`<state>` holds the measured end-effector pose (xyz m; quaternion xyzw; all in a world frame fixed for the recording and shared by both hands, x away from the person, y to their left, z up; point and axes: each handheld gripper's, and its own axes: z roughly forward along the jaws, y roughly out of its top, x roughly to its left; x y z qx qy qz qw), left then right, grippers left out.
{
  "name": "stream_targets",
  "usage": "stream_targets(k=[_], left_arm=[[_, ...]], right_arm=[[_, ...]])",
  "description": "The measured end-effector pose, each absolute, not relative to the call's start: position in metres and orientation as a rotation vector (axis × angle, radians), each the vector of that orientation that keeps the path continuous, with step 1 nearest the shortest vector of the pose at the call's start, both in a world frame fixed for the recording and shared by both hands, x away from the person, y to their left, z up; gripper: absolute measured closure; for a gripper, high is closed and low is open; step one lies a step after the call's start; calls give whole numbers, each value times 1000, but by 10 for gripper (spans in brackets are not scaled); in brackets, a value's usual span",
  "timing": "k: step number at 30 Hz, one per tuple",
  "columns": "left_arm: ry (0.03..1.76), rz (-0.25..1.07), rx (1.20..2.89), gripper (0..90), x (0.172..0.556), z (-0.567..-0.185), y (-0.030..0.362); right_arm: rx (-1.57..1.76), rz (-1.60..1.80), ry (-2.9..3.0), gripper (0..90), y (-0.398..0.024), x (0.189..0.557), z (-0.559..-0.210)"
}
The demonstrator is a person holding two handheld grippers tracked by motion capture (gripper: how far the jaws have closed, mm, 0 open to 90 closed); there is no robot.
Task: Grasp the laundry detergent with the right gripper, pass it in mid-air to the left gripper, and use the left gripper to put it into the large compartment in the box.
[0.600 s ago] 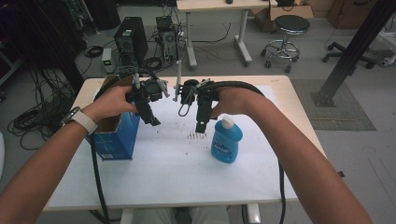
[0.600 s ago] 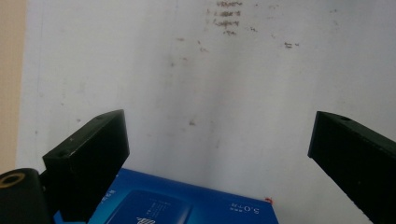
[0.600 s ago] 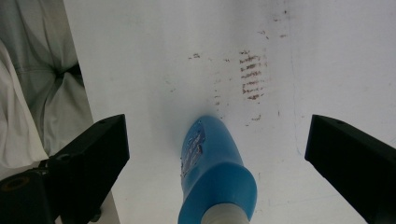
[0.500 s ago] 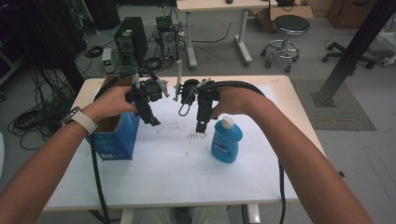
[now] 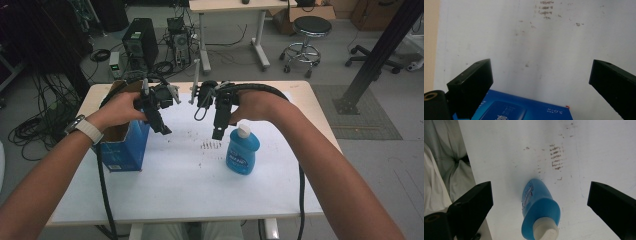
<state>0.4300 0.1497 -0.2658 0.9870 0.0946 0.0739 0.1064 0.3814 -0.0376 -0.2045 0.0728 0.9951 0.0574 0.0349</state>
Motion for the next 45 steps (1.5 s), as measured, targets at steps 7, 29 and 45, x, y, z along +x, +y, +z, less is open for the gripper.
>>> stream_targets(k=[7, 29, 45], left_arm=[[279, 218, 2907, 57, 429, -265, 148], [259, 244, 2907, 57, 423, -262, 146], [264, 246, 2906, 57, 421, -262, 145]], right_arm=[[253, 181, 3047, 61, -44, 380, -199], [456, 126, 2995, 63, -85, 370, -188], [650, 119, 2973, 63, -117, 369, -200]])
